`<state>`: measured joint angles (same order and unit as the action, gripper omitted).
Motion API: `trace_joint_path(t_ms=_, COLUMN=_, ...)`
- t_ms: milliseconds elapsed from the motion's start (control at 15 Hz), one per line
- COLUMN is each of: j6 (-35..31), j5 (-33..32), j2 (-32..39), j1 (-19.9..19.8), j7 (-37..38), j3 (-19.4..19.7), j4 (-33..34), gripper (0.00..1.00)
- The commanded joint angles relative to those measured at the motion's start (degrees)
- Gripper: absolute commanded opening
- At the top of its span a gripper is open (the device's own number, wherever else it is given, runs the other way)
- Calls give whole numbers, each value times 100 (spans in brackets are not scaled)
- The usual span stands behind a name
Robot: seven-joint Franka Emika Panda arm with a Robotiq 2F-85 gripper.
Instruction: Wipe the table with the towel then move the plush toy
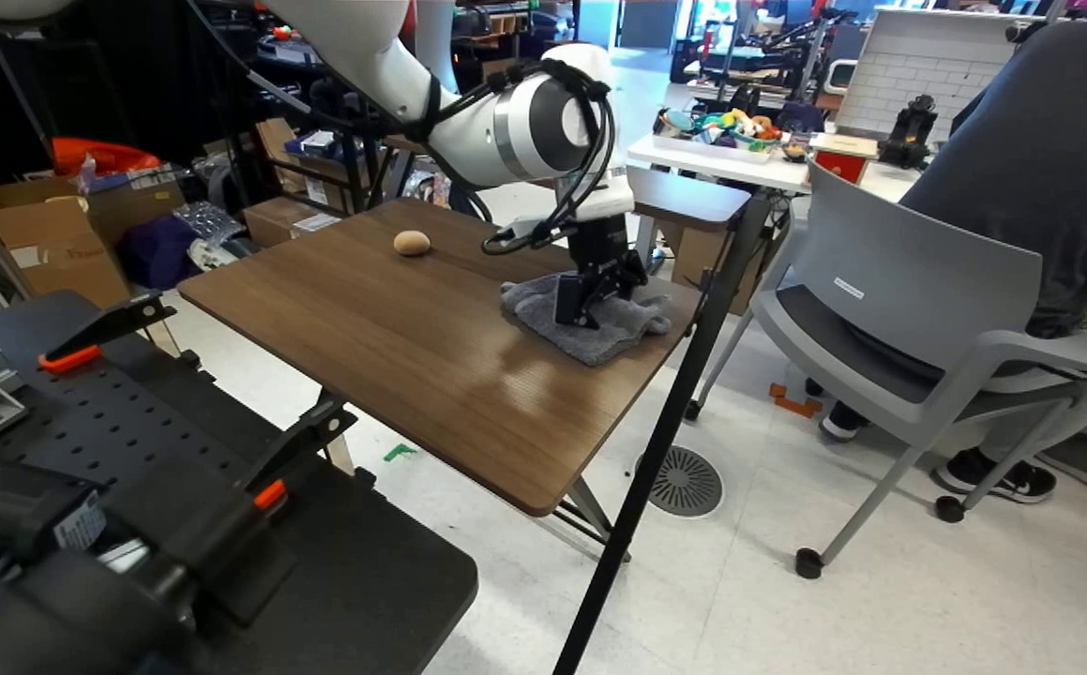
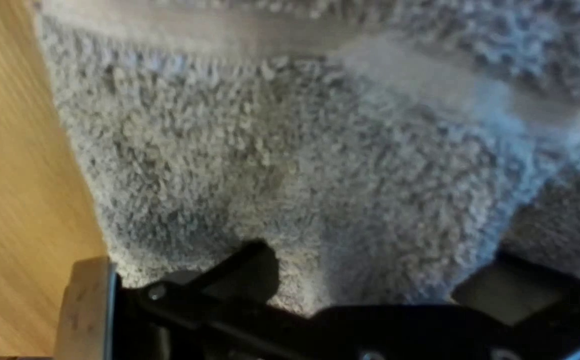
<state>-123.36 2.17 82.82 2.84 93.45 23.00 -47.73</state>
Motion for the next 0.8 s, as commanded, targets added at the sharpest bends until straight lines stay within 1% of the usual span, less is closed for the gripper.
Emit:
trace_joint_path(t_ms=0, j6=450, j5=-560, j2=666, j1=-372, j7=461, j3=-6, j4=576, gripper=100)
trace_joint_path(t_ms=133, j6=912, j5=-731, j2=599, j1=-429, j7=110, j3=-247, j4=628, gripper=100)
trace_joint_path(t_ms=200, j6=933, j5=-544, j2=464, j1=-334, j7=-239, j3=-220, j4=427, gripper=100)
trace_joint_path(t_ms=267, j6=784, j5=-540, j2=342, j1=-326, j7=-529, j3=-334, j4=288, gripper=100)
trace_joint_path(t_ms=400, j6=545, j5=-486, j2=144, j1=-268, j7=-984, j3=-431, j4=-4, gripper=100)
trace_joint_path(t_ms=533, j6=483, j5=-483, j2=-52, j1=-172, j7=-1339, j3=-500, j4=-357, gripper=100)
trace_joint_path(t_ms=733, j6=294, j5=-511, j2=-497, j1=-4, j7=-1869, j3=-602, j4=-1130, gripper=100)
